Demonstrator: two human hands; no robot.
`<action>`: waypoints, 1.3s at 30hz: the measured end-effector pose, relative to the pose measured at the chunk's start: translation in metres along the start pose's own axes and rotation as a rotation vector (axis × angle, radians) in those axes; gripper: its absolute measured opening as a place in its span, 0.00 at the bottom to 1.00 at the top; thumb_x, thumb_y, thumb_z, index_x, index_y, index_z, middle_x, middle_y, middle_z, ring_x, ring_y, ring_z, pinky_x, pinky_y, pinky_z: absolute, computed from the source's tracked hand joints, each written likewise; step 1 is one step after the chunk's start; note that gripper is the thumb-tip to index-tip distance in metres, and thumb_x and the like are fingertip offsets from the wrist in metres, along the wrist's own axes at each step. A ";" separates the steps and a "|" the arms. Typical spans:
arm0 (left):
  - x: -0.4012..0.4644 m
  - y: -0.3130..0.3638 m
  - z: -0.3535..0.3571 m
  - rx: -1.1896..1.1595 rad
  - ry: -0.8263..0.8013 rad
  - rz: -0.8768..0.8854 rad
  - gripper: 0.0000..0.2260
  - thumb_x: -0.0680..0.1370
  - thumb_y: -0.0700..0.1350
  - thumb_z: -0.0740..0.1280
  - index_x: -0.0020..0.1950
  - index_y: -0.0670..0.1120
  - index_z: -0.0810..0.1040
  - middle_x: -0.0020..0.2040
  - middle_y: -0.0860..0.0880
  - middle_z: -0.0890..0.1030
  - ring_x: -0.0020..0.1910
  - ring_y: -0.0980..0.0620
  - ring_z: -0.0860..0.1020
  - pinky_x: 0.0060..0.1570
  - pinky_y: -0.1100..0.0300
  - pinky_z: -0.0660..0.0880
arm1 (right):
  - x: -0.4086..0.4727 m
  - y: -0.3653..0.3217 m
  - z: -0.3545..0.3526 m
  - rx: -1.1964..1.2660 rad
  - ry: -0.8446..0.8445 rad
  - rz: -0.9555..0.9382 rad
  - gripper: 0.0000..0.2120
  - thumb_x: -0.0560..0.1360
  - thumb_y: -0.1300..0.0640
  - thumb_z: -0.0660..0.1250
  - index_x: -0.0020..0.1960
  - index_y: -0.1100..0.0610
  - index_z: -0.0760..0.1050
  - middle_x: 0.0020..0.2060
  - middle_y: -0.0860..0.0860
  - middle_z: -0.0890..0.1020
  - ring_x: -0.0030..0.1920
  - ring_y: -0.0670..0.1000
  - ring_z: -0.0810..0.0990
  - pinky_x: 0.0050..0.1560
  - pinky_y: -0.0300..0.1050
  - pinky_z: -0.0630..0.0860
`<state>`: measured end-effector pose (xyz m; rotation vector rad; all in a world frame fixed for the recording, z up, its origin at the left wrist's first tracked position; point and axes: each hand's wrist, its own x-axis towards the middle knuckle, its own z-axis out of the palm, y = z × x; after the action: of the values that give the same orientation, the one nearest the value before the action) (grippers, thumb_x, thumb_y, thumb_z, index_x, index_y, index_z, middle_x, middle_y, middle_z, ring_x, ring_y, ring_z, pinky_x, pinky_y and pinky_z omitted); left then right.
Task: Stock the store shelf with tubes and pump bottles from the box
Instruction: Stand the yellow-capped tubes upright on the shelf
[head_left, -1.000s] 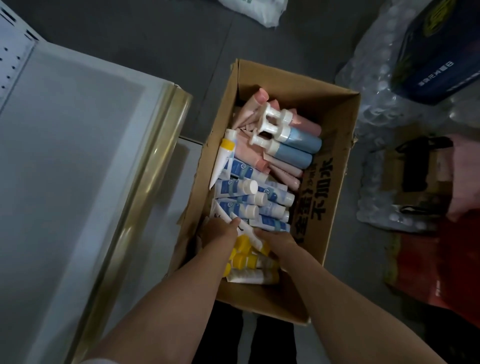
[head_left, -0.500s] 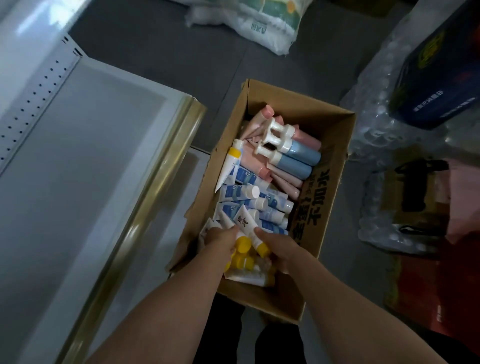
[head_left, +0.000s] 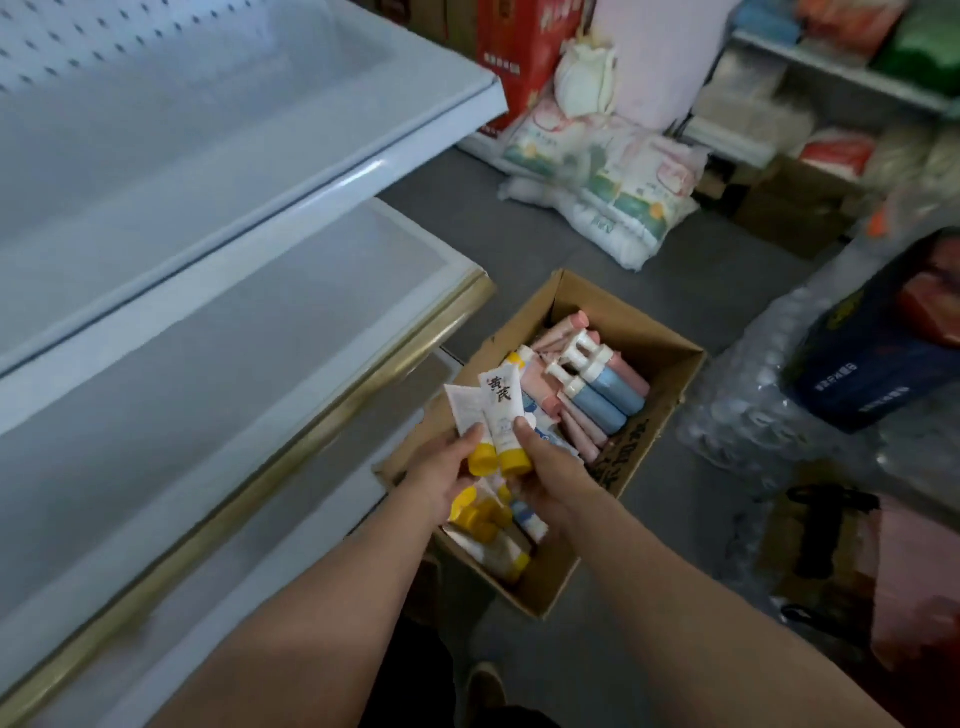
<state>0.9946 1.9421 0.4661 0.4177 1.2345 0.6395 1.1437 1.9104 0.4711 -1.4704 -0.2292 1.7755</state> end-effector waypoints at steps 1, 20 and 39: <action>-0.013 0.007 -0.001 -0.006 -0.002 0.039 0.16 0.77 0.47 0.71 0.64 0.46 0.78 0.53 0.43 0.85 0.51 0.43 0.84 0.52 0.44 0.81 | -0.010 -0.004 0.005 -0.031 -0.048 -0.028 0.23 0.74 0.43 0.73 0.65 0.53 0.79 0.58 0.55 0.84 0.59 0.57 0.82 0.60 0.55 0.79; -0.274 0.158 -0.146 -0.137 0.464 0.773 0.17 0.74 0.36 0.73 0.62 0.44 0.79 0.57 0.45 0.83 0.54 0.45 0.82 0.59 0.47 0.78 | -0.185 -0.040 0.265 -0.256 -0.719 -0.496 0.13 0.80 0.56 0.66 0.63 0.57 0.79 0.59 0.57 0.83 0.60 0.57 0.82 0.63 0.52 0.77; -0.475 0.103 -0.435 -0.326 1.009 0.974 0.16 0.73 0.34 0.72 0.60 0.44 0.79 0.51 0.45 0.83 0.41 0.52 0.80 0.37 0.62 0.75 | -0.272 0.155 0.529 -0.309 -0.959 -0.344 0.19 0.76 0.65 0.71 0.66 0.59 0.77 0.58 0.57 0.84 0.56 0.56 0.84 0.53 0.49 0.81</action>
<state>0.4646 1.6906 0.7509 0.4152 1.7927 2.0300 0.6034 1.8049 0.7442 -0.5855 -1.2011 2.0673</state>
